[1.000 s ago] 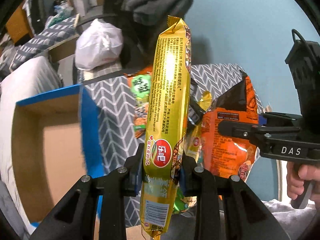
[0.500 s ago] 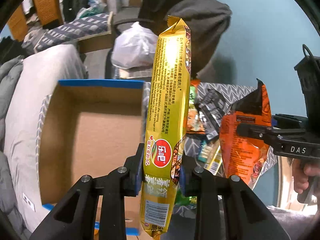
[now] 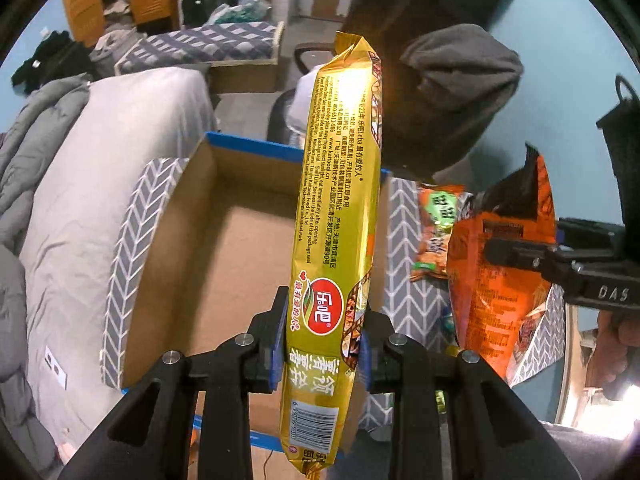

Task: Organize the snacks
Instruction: 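Lift both held snacks and carry them over the open cardboard box, then open both tools to drop the octopus bag and wafer roll into the box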

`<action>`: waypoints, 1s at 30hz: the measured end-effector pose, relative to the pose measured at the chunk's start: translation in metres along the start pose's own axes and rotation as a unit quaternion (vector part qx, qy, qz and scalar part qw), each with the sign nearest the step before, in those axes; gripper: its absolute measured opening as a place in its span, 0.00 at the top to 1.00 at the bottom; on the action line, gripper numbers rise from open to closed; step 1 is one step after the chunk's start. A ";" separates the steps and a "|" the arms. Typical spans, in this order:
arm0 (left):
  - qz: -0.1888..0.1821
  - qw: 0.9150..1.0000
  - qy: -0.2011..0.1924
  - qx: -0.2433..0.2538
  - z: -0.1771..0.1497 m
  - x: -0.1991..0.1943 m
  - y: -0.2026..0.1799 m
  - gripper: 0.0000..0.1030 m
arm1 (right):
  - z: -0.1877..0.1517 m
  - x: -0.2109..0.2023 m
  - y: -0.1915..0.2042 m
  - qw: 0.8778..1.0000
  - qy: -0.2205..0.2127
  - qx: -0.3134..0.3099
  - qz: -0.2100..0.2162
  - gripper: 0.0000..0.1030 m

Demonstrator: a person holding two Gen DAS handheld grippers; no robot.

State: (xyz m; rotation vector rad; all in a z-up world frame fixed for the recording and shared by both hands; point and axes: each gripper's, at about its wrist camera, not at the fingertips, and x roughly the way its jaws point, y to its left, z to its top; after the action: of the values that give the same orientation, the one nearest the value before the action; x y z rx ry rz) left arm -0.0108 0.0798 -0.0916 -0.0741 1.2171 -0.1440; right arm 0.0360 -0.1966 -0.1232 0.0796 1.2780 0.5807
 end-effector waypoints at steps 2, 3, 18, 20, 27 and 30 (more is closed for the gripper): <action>0.002 1.000 0.001 -0.006 -0.001 -0.001 0.008 0.72 | 0.010 0.005 0.010 1.000 0.001 -0.009 0.006 0.52; 0.005 1.000 0.002 -0.011 -0.002 0.000 0.013 0.72 | 0.016 0.009 0.015 1.000 0.001 -0.015 0.009 0.52; 0.038 0.998 0.023 -0.038 -0.004 0.029 0.058 0.72 | 0.066 0.077 0.079 0.997 0.044 -0.055 0.035 0.52; 0.040 0.998 0.027 -0.041 -0.005 0.033 0.060 0.72 | 0.067 0.085 0.080 0.997 0.052 -0.051 0.039 0.52; 0.045 0.996 0.047 -0.057 -0.008 0.048 0.064 0.72 | 0.069 0.111 0.085 0.995 0.080 -0.049 0.030 0.52; 0.053 0.995 0.052 -0.062 -0.008 0.051 0.065 0.72 | 0.071 0.115 0.085 0.995 0.087 -0.047 0.024 0.49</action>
State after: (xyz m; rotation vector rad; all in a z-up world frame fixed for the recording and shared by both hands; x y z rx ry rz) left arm 0.0036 0.1361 -0.1505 -0.1103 1.3304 0.0208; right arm 0.0890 -0.0536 -0.1708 -0.0190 1.4186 0.6995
